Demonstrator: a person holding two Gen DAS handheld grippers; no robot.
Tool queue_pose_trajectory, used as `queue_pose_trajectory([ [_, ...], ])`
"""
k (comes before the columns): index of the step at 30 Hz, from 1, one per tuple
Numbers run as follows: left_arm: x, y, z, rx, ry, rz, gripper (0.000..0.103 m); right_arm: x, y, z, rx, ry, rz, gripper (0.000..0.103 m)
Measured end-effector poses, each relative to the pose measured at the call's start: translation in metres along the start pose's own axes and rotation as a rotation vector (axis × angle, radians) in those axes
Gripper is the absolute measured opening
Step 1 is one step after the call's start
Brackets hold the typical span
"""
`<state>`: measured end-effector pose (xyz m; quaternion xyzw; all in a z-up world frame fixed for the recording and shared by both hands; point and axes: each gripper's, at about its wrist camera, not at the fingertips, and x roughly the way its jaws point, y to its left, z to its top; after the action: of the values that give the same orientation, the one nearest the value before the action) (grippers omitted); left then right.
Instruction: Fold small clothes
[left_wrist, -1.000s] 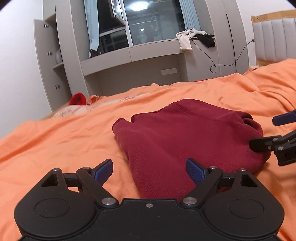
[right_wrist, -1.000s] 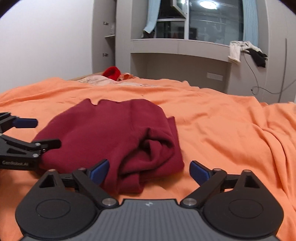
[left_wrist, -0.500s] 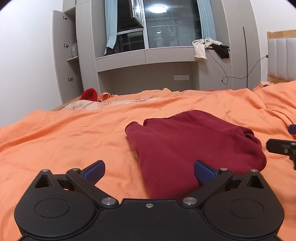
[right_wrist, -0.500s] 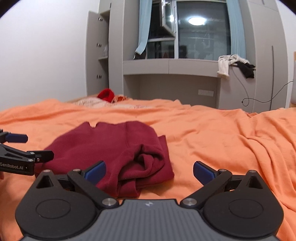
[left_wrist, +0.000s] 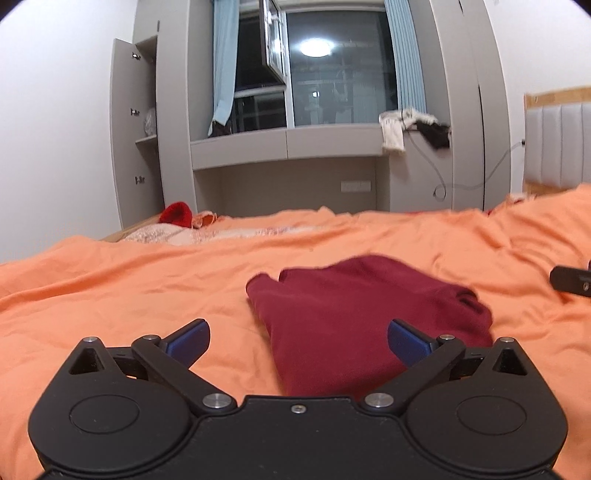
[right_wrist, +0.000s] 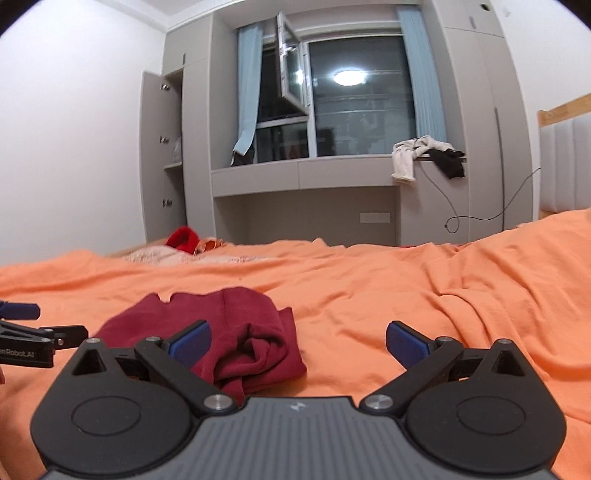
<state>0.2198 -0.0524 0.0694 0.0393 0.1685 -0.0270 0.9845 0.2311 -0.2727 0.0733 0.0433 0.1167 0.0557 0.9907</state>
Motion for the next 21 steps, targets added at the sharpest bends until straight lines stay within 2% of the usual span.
queue_pose_trajectory([
  [11, -0.089, 0.010, 0.008, -0.091, -0.127, -0.044, 0.102, -0.074, 0.016, 0.011, -0.008, -0.140, 0.023, 0.103],
  [16, -0.121, 0.012, -0.002, -0.075, -0.144, -0.053, 0.103, -0.108, 0.023, 0.007, -0.007, -0.187, 0.012, 0.103],
  [21, -0.141, 0.016, -0.019, -0.064, -0.145, -0.046, 0.103, -0.131, 0.027, -0.005, 0.013, -0.193, -0.015, 0.103],
])
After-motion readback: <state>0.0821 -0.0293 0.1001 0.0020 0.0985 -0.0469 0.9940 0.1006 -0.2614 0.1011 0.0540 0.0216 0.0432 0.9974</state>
